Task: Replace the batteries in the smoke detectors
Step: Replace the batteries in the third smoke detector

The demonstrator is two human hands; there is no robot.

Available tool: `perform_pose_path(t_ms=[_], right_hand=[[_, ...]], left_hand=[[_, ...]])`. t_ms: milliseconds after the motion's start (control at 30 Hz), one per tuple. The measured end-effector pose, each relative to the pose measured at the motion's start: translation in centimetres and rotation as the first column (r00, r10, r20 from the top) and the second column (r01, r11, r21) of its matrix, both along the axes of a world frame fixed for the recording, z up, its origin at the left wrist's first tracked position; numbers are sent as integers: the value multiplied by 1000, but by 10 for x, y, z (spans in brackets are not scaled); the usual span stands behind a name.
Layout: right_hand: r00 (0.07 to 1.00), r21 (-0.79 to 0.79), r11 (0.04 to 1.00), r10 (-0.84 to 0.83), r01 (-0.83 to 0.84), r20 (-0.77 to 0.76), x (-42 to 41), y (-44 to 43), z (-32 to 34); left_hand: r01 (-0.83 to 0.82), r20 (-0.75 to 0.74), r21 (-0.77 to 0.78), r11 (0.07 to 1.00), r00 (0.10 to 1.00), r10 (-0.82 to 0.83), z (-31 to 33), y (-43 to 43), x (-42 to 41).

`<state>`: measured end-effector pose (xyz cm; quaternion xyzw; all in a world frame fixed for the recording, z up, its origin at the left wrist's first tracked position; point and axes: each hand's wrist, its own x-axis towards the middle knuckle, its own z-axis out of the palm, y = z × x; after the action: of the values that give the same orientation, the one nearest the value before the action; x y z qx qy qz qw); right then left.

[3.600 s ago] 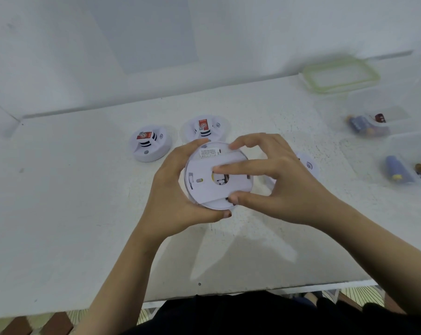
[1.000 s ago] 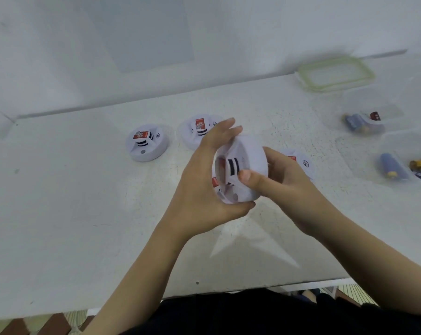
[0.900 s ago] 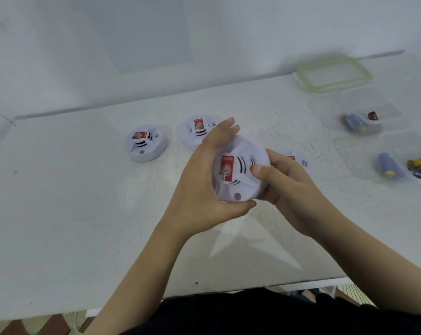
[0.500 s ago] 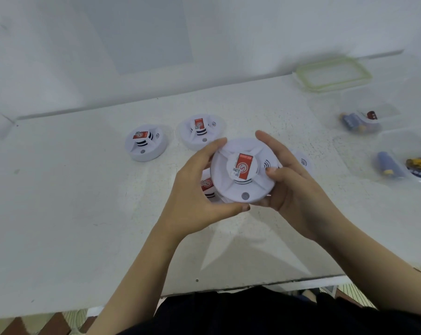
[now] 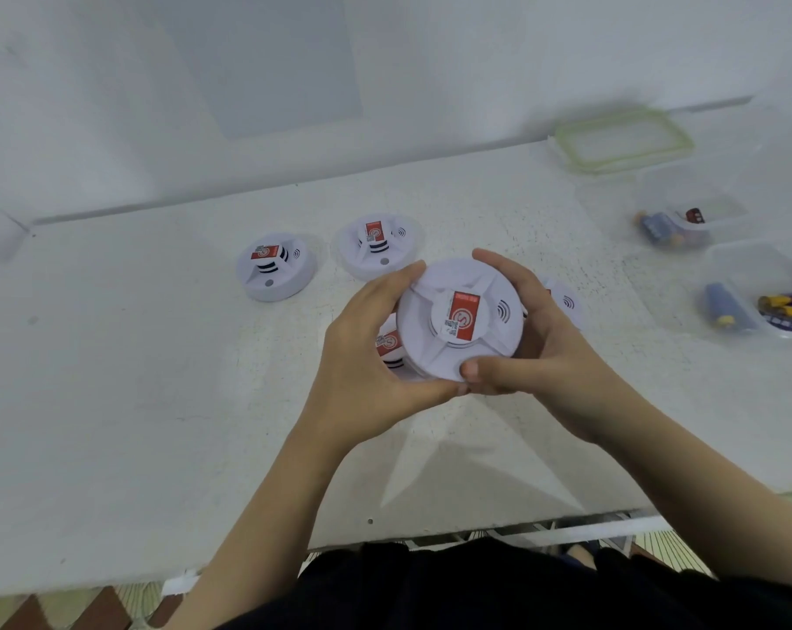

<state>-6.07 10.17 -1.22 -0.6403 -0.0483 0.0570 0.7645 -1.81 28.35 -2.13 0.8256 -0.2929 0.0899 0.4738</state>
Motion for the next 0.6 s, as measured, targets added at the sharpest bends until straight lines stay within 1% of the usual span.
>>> perform_pose_path(t_ms=[200,433,600], right_hand=[[1000,-2,1000,-3,2,-10,-1,0,-3],[999,49,999,22,-20,-37,-4,0,-9],[999,61,997,39,-37,-36,-6,0,-12]], left_hand=[[-20,0,-27,999,1000,20,-3,0,-4],[-57,-96,-112,992,994,46,-9,1,-13],[-72,-109,-121,990,992,59,-9,2,-19]])
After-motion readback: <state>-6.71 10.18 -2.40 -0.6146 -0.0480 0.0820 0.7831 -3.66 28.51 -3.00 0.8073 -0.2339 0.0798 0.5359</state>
